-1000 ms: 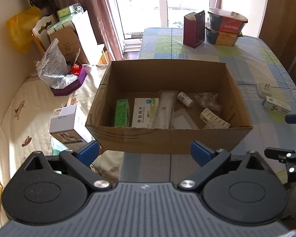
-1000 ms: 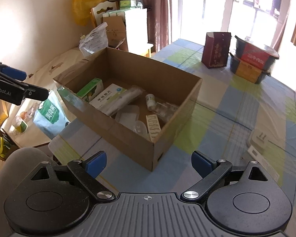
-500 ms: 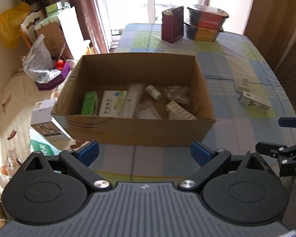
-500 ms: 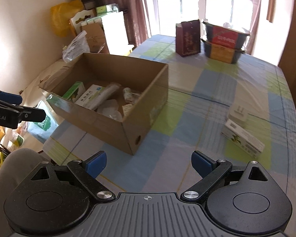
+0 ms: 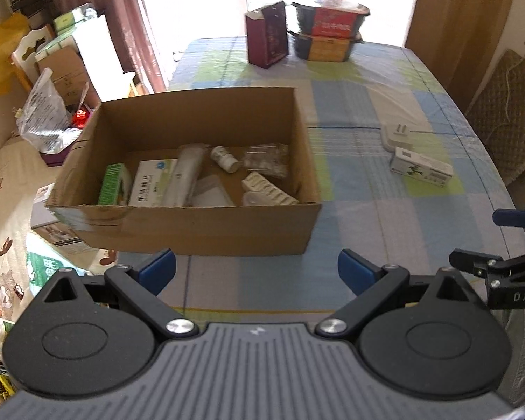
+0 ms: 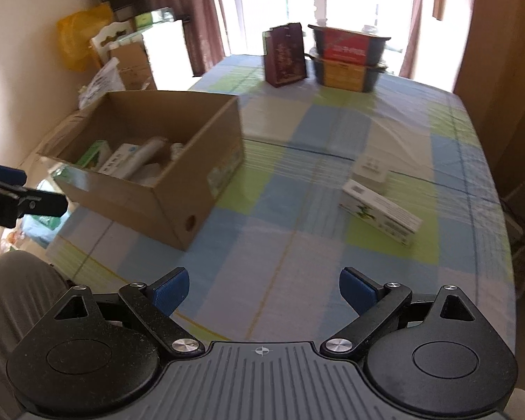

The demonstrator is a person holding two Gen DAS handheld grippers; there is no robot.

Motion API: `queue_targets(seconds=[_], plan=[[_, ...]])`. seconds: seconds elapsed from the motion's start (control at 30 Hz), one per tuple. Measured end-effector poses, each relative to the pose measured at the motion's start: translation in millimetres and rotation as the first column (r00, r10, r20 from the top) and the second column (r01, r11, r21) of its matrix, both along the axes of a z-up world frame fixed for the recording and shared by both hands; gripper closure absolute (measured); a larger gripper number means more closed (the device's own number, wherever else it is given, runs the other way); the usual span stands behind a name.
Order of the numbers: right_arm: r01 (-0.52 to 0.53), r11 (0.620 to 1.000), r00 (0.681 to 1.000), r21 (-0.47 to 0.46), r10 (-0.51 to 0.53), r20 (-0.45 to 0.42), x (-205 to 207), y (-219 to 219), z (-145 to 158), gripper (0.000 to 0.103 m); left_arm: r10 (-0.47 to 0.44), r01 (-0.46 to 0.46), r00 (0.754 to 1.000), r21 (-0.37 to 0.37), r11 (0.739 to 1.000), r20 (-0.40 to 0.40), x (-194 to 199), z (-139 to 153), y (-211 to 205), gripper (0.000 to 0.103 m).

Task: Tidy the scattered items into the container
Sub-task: 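Withdraw both open grippers from the box toward the plug adapter and medicine box, then grasp long white medicine box with right gripper while left gripper grasps white plug adapter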

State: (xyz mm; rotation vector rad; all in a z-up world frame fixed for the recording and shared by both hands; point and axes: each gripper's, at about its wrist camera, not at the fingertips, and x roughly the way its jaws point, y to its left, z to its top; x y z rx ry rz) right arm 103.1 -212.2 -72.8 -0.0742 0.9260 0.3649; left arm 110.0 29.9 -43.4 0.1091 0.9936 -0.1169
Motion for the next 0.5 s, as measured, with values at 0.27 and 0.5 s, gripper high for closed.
queue_targets(seconds=[0.27,0.5], plan=[[0.123,0.992,0.992,-0.014,-0.123,0.006,1.2,-46.9,-6.3,0.005,-0.102,0.101,0.994,-0.016,0.995,-0.029,9.9,-16.9,-48.2,0.005],[0.233,0.972,0.973,-0.014,-0.233,0.004,10.9,-92.5,-14.6,0.005,-0.22,0.218,0.975,-0.036,0.975,-0.037,29.2,-32.1,-94.1,0.005]])
